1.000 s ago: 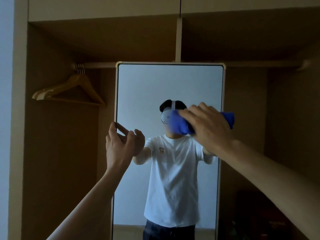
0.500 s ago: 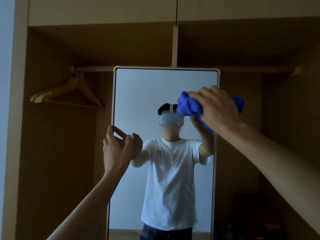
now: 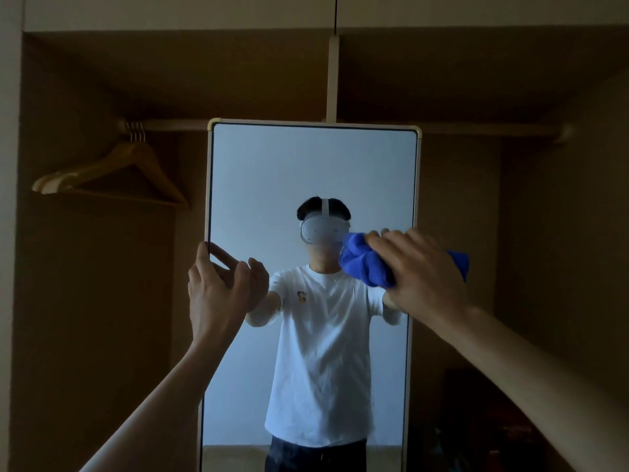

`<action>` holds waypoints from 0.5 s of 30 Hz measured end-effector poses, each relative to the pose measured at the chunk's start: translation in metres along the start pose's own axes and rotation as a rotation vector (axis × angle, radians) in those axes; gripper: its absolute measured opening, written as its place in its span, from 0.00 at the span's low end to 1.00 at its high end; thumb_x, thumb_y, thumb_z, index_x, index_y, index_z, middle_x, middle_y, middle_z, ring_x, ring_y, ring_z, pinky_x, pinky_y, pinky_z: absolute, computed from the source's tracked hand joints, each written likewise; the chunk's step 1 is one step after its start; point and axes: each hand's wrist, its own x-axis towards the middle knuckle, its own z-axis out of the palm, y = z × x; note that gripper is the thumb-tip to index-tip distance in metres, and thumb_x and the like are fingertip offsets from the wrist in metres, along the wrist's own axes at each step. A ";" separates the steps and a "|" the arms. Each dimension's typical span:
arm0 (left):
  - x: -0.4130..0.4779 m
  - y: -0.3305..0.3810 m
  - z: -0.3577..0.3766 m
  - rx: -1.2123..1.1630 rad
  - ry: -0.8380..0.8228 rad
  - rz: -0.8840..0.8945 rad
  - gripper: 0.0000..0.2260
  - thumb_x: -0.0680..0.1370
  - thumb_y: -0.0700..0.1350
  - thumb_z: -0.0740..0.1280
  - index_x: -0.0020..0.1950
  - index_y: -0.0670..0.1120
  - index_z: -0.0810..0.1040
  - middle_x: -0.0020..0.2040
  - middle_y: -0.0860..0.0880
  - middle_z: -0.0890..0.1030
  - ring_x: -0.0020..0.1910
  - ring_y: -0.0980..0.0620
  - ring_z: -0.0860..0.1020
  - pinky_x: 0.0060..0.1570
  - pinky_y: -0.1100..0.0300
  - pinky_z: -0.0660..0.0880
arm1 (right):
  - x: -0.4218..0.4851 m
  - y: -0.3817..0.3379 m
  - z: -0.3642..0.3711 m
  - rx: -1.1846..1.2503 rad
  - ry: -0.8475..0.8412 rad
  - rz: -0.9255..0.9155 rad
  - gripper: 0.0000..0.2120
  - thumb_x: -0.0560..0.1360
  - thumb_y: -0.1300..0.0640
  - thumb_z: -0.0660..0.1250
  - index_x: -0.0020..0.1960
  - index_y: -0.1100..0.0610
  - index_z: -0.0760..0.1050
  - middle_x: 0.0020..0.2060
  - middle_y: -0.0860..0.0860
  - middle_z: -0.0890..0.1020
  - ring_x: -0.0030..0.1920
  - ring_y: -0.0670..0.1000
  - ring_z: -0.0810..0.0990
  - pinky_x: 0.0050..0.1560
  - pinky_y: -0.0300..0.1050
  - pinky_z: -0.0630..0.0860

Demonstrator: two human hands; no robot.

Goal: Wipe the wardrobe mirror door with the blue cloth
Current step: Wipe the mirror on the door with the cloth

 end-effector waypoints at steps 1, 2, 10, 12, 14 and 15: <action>0.000 0.000 0.000 0.000 -0.002 0.000 0.34 0.81 0.56 0.64 0.83 0.53 0.52 0.78 0.43 0.63 0.74 0.42 0.68 0.68 0.38 0.72 | -0.006 -0.003 0.001 0.000 -0.004 0.004 0.28 0.63 0.69 0.71 0.63 0.61 0.75 0.48 0.54 0.81 0.43 0.55 0.75 0.46 0.51 0.75; -0.001 0.000 -0.001 0.003 -0.005 0.002 0.34 0.82 0.57 0.64 0.83 0.53 0.52 0.78 0.43 0.63 0.74 0.42 0.68 0.68 0.38 0.72 | -0.009 -0.006 0.001 -0.003 -0.005 0.008 0.28 0.64 0.69 0.72 0.64 0.62 0.75 0.48 0.55 0.81 0.43 0.56 0.76 0.46 0.52 0.76; 0.001 0.001 -0.007 0.050 -0.041 0.020 0.34 0.82 0.57 0.64 0.83 0.52 0.51 0.77 0.42 0.65 0.72 0.40 0.70 0.65 0.38 0.74 | 0.006 0.005 -0.016 0.128 -0.095 0.356 0.22 0.74 0.59 0.71 0.68 0.56 0.73 0.54 0.53 0.79 0.48 0.56 0.79 0.45 0.55 0.79; 0.002 0.001 -0.007 0.053 -0.040 0.020 0.34 0.82 0.56 0.64 0.83 0.52 0.52 0.76 0.41 0.66 0.71 0.40 0.70 0.64 0.38 0.74 | 0.016 0.013 -0.020 0.180 -0.050 0.449 0.16 0.78 0.56 0.69 0.64 0.57 0.73 0.51 0.54 0.81 0.44 0.54 0.79 0.45 0.54 0.78; 0.003 0.002 -0.007 0.056 -0.039 0.013 0.33 0.82 0.56 0.64 0.83 0.51 0.52 0.76 0.41 0.66 0.71 0.40 0.71 0.64 0.37 0.74 | 0.025 0.020 -0.024 0.213 0.027 0.552 0.12 0.79 0.53 0.67 0.59 0.58 0.75 0.44 0.53 0.80 0.39 0.53 0.78 0.40 0.47 0.74; 0.004 0.002 -0.007 0.055 -0.040 0.008 0.33 0.82 0.56 0.64 0.83 0.51 0.52 0.76 0.41 0.66 0.72 0.39 0.70 0.65 0.37 0.74 | 0.028 0.024 -0.025 0.218 0.058 0.611 0.11 0.80 0.51 0.67 0.56 0.58 0.75 0.41 0.52 0.79 0.37 0.52 0.77 0.37 0.43 0.70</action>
